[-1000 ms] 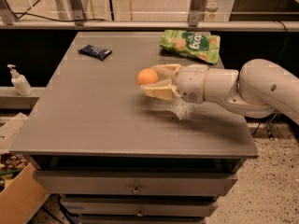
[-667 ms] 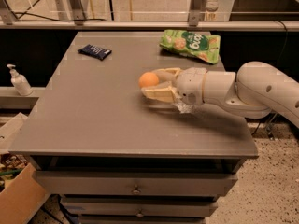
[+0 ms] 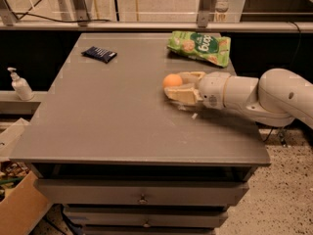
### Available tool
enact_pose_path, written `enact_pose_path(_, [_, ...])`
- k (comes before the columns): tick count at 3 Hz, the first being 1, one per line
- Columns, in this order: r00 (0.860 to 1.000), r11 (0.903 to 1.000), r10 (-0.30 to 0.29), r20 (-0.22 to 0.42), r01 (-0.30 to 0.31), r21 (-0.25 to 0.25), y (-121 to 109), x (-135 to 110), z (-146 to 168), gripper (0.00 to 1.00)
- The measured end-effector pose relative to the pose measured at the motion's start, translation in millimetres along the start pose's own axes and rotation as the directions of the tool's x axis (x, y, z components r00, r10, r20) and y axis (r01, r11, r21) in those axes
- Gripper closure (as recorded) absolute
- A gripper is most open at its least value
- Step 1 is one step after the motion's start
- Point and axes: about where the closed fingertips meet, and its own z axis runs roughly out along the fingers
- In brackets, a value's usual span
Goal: Move orange near green rice chip bag
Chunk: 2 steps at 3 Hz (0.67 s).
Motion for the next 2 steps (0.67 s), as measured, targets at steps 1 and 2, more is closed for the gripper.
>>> enact_pose_path(1, [1.000, 0.9974, 0.015, 0.006, -0.015, 0.070, -31, 6, -15, 1.00])
enact_pose_path(2, [1.000, 0.9929, 0.007, 0.007, -0.008, 0.119, -59, 8, -20, 1.00])
